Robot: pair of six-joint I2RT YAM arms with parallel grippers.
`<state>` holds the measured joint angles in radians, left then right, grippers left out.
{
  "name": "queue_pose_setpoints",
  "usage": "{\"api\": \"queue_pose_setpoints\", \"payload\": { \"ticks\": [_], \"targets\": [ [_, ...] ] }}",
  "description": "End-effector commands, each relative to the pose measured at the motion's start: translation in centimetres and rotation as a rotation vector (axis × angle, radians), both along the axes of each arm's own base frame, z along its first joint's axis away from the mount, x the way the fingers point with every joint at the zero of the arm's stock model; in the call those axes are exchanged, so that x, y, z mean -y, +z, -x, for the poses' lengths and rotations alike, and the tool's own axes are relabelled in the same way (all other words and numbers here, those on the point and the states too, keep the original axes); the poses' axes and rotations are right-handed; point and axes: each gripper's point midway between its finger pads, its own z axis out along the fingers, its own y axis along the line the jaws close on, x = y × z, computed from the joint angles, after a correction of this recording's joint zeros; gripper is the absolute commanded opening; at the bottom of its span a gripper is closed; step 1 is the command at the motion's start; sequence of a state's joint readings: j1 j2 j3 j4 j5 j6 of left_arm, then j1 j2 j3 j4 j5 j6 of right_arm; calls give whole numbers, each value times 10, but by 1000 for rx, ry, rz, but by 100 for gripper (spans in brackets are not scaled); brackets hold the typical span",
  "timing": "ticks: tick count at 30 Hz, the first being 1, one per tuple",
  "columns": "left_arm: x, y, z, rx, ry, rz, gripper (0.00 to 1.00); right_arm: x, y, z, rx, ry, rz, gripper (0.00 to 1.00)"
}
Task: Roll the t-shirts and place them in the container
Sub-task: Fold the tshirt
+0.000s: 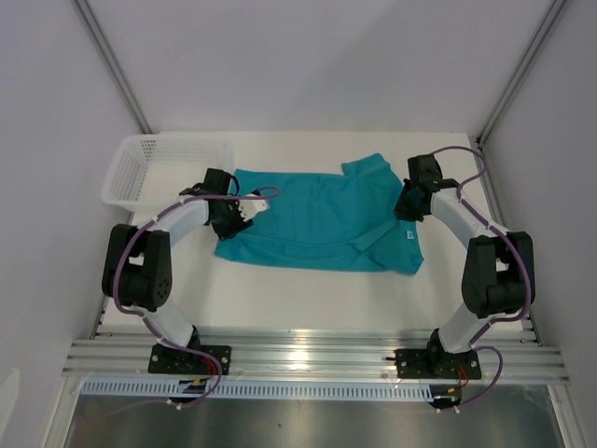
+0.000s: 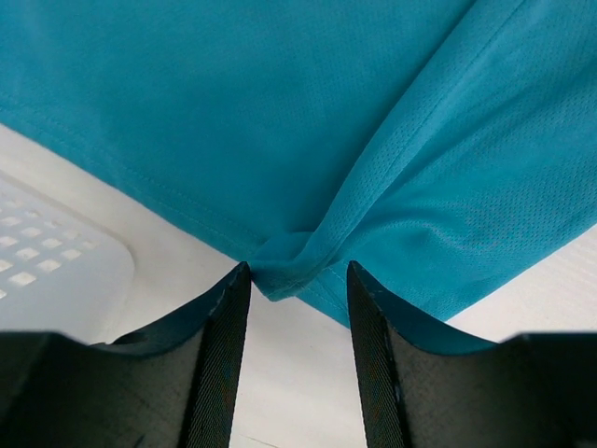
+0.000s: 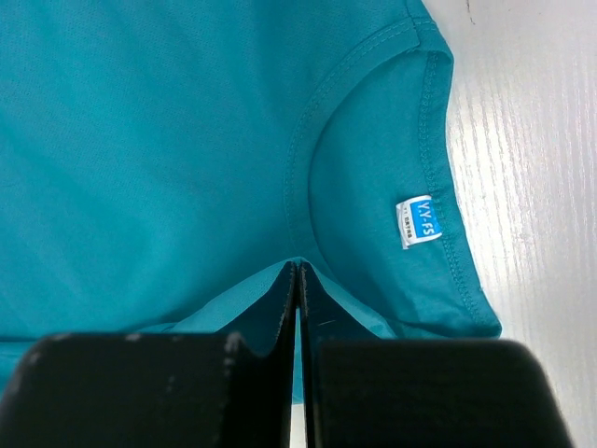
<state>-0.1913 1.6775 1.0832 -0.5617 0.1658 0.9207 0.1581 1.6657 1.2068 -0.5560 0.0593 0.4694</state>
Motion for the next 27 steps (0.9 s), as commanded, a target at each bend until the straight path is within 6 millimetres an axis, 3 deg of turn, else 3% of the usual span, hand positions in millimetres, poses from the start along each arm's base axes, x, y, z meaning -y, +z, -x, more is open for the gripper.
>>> {"api": "queue_pose_setpoints", "payload": {
  "ticks": [1, 4, 5, 8, 15, 22, 27],
  "targets": [
    [6, 1, -8, 0, -83, 15, 49, 0, 16, -14, 60, 3, -9, 0],
    [10, -2, -11, -29, -76, 27, 33, 1, 17, -13, 63, 1, -9, 0],
    [10, -6, -10, -49, -65, 29, 18, 1, 18, -13, 63, 3, -7, 0],
    [10, -7, -10, -67, -41, 32, 1, 4, 20, -13, 69, -6, 2, 0],
    [1, 1, -16, -23, 120, 54, 1, 10, 43, -26, 151, -39, -18, 0],
    [-10, -4, -19, -7, 207, 23, 1, 6, 38, -43, 157, -12, -15, 0],
    [-9, -5, -24, -1, 226, 31, 3, 3, 20, -51, 112, 19, -10, 0]
  ]
}}
